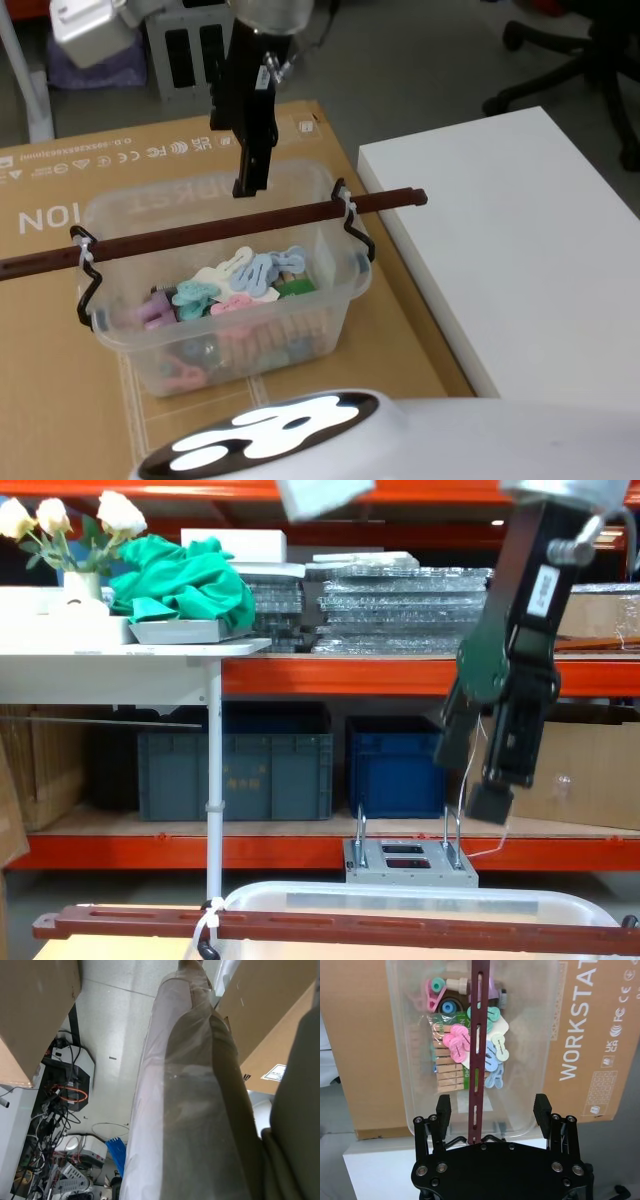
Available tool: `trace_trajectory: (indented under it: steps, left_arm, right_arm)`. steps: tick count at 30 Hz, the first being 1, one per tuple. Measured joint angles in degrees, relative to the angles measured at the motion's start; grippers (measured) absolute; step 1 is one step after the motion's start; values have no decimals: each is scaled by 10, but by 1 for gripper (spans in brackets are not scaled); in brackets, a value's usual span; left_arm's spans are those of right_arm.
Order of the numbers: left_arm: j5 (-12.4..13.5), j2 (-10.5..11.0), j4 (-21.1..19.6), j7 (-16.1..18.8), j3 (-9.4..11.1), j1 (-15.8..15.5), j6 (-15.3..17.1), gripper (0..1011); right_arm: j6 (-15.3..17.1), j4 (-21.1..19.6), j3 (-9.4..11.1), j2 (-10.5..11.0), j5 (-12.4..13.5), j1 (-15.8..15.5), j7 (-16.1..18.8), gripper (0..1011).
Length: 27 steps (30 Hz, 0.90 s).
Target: Use one hand to grasp the basket and place it at the designated location.
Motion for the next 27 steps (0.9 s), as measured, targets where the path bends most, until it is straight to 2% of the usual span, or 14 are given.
trace_trajectory:
  steps: [5,15,21,27]
  left_arm:
    - [0,0,0,0,0,0,0,0]
    - [0,0,0,0,0,0,0,0]
    - [0,0,0,0,0,0,0,0]
    - [0,0,0,0,0,0,0,0]
  right_arm:
    - [-14,33,-13,-18,-1,-12,2,1000]
    - [-33,68,-30,-37,3,-24,7,1000]
    - [-59,100,-42,-53,45,-31,30,1000]
    - [-74,114,-47,-60,74,-31,45,1000]
